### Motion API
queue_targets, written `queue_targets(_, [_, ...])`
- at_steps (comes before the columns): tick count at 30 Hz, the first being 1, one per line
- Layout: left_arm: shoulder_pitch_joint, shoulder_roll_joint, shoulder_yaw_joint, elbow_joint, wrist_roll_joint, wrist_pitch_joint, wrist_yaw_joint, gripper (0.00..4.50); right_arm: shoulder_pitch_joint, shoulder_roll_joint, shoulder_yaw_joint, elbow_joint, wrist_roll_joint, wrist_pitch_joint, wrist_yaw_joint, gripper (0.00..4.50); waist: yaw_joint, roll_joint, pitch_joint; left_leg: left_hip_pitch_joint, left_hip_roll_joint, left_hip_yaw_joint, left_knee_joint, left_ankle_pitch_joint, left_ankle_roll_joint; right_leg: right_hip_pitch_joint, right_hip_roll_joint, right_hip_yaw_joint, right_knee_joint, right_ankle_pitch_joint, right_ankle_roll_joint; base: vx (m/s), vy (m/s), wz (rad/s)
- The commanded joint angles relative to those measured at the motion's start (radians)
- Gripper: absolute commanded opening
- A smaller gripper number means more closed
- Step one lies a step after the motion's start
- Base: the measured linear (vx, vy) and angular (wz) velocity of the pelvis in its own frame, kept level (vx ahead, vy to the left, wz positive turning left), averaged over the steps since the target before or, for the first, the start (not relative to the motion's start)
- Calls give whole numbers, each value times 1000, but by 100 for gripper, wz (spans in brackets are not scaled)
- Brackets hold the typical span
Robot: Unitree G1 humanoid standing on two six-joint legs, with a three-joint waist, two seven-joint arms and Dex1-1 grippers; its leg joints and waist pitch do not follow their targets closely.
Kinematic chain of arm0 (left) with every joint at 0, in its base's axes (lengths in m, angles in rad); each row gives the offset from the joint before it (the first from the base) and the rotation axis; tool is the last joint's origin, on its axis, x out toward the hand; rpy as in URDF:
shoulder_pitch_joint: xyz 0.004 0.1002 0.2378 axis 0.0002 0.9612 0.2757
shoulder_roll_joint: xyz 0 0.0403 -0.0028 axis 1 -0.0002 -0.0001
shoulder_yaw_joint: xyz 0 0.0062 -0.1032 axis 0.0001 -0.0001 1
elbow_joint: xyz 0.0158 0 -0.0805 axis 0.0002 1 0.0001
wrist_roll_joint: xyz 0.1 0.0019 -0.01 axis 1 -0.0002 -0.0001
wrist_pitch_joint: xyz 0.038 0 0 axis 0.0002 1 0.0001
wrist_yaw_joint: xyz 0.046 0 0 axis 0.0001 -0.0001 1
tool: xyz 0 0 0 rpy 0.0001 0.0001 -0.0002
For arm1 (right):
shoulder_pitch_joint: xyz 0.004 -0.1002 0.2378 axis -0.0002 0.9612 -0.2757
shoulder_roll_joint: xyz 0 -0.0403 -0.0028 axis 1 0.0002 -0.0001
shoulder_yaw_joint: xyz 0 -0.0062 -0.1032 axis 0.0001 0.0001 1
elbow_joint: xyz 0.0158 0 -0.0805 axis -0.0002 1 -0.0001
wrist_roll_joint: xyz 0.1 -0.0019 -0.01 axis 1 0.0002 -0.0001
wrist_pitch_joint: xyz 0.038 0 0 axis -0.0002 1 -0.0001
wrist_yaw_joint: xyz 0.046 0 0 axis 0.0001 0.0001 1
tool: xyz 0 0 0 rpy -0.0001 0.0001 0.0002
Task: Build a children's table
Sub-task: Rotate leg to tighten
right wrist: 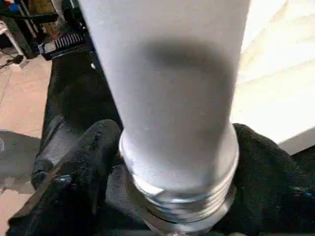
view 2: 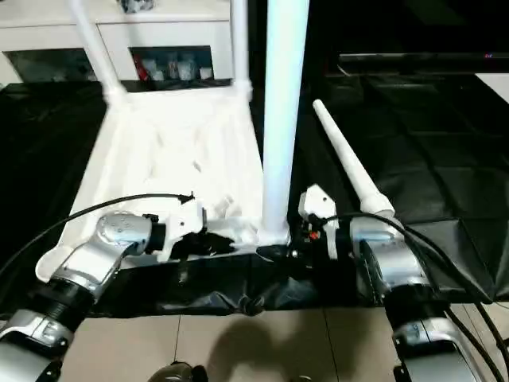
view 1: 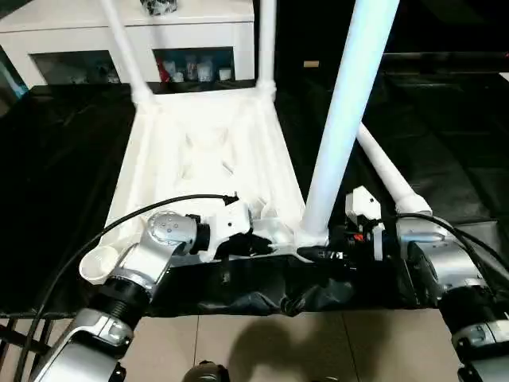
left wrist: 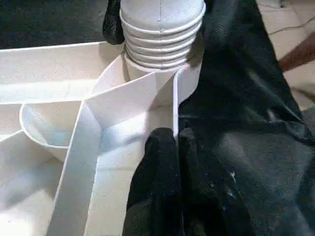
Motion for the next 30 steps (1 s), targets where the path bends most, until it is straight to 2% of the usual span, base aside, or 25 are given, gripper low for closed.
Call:
queue_targets(1, [-11,4,3,-25,-4,-12,5,0,21,8,47,-50,21,22,67,329,-3,-10,-71,37,49,-23,-75,-346,21,32,-50,31,-81,-282,-221,0,0,0])
queue_targets(7, [-8,6,2,-23,-6,-15,-3,0,45,5,54,-81,25,43,71,291,-2,-11,-73,35,48,-22,-72,-316,29,34,-50,31,-77,-238,-227,0,0,0])
queue_targets(8, [-5,5,2,-22,-7,-15,1,0,55,10,53,-81,25,44,65,288,-1,-9,-73,35,48,-22,-72,-319,29,33,-50,31,-77,-240,-229,0,0,0])
queue_targets(12, [-2,-1,7,-21,-7,-12,18,0,61,25,46,-69,24,42,44,281,0,-9,-73,35,48,-23,-73,-326,25,34,-50,30,-78,-251,-226,0,0,0])
queue_targets(15, [-7,-19,22,-15,-1,6,68,0,60,65,21,-38,25,29,-34,279,-2,-10,-69,34,47,-24,-76,-344,16,34,-52,30,-81,-281,-221,0,0,0])
queue_targets(17, [-15,-36,35,-10,-1,27,110,0,51,95,2,-8,14,8,-106,279,-9,-9,-67,37,47,-26,-79,-374,1,31,-53,30,-85,-327,-211,0,0,0])
queue_targets(18, [-29,-55,46,-2,8,44,162,0,35,124,-13,27,-2,-3,-186,278,-15,-12,-65,39,45,-26,-79,-394,-9,28,-54,30,-89,-365,-203,0,0,0])
queue_targets(19, [-29,-55,46,-2,8,44,162,0,35,124,-13,27,-2,-3,-186,278,-19,-10,-63,40,44,-28,-80,-408,-15,26,-55,30,-91,-388,-199,0,0,0])
queue_targets(20, [-54,-94,59,11,20,80,245,0,0,178,-38,101,-33,-26,-339,278,-26,-10,-61,39,43,-32,-82,-426,-28,27,-56,28,-94,-429,-186,0,0,0])
queue_targets(22, [-88,-148,71,40,44,114,361,0,-49,244,-67,192,-52,-40,-506,277,-45,-11,-58,37,38,-38,-84,-458,-49,26,-55,23,-97,-489,-165,0,0,0])
queue_targets(23, [-102,-176,77,50,46,134,401,0,-73,275,-84,233,-53,-37,-578,277,-63,-11,-58,39,35,-44,-83,-484,-62,26,-57,18,-103,-533,-149,-54,15,-12])
queue_targets(25, [-115,-207,85,61,48,151,453,0,-98,306,-105,272,-44,-39,-644,277,-66,-12,-59,38,34,-45,-83,-486,-58,27,-56,18,-104,-534,-144,0,0,0])
queue_targets(26, [-124,-231,88,68,51,162,490,0,-119,330,-122,304,-35,-40,-700,277,-74,-13,-60,32,33,-44,-83,-471,-40,28,-56,19,-106,-503,-146,0,0,0])
queue_targets(28, [-140,-278,88,82,67,174,570,0,-163,379,-163,372,-13,-48,-810,277,-76,-13,-62,35,31,-40,-79,-464,-27,21,-53,21,-109,-480,-156,0,0,0])
queue_targets(30, [-144,-306,73,88,87,166,601,0,-193,412,-189,414,6,-54,-866,277,-74,-14,-67,30,32,-39,-79,-425,-9,27,-52,21,-105,-420,-169,0,0,0])
